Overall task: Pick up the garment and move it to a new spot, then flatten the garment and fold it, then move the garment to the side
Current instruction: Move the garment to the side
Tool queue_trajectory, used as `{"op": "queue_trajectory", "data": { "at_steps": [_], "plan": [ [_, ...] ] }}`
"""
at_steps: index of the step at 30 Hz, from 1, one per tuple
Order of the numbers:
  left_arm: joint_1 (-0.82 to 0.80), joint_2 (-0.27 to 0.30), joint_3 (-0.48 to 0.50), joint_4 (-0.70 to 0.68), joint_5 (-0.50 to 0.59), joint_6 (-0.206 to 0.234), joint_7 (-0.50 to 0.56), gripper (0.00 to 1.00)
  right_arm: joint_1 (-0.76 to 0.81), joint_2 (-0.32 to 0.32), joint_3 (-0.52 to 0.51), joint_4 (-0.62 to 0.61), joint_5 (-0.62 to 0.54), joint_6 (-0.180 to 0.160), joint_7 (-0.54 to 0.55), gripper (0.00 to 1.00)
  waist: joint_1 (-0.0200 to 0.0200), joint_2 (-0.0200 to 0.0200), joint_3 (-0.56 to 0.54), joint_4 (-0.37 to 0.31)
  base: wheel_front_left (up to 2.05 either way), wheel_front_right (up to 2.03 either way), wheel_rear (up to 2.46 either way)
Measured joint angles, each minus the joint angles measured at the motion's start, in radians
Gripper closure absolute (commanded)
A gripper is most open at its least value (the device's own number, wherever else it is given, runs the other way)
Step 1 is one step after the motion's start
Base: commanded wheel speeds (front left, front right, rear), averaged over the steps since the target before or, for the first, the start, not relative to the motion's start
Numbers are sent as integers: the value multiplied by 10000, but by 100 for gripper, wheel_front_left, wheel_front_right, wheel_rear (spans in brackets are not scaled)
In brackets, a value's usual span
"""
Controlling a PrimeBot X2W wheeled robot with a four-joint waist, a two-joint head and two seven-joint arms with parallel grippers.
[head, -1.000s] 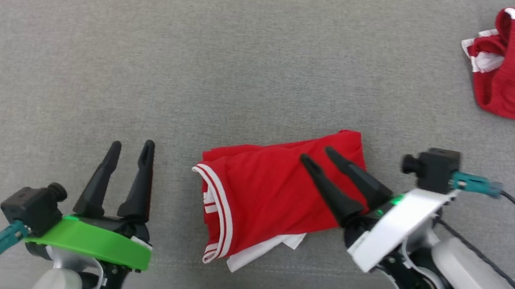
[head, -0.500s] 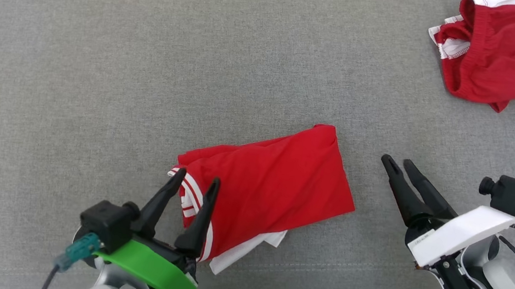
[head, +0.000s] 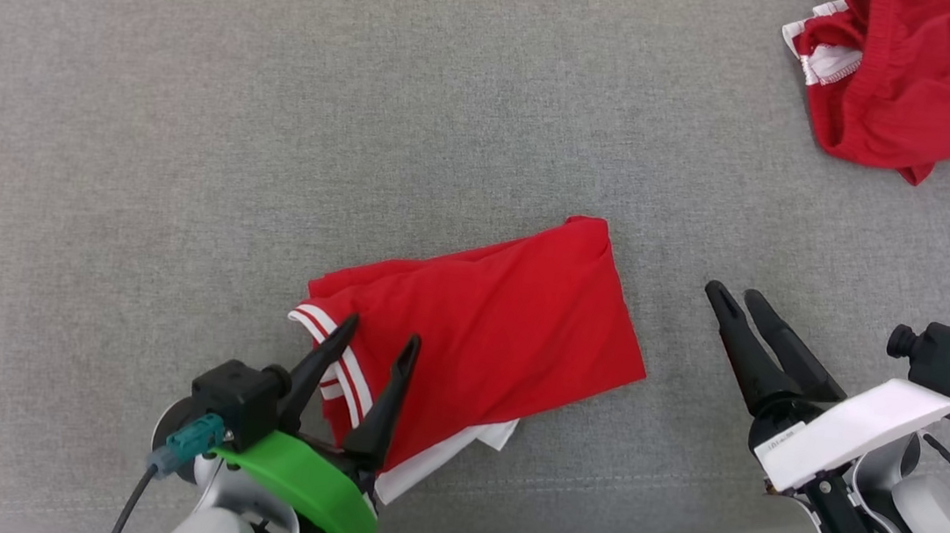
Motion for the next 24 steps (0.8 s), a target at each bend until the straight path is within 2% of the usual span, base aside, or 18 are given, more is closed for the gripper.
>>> {"op": "queue_trajectory", "data": {
  "at_steps": [8,17,24],
  "plan": [
    [-583,-178,280,897,59,2,-184,0,-35,-169,-12,23,0,105,4,0,0,0,252,-126,0,0,0],
    [-694,-276,506,1726,59,19,-443,0,-509,-270,253,176,198,721,435,0,0,0,305,-93,0,0,0],
    [-1123,-566,470,1998,59,-79,-568,0,-791,-347,500,654,382,1108,980,0,0,0,306,203,0,0,0]
  ]
}}
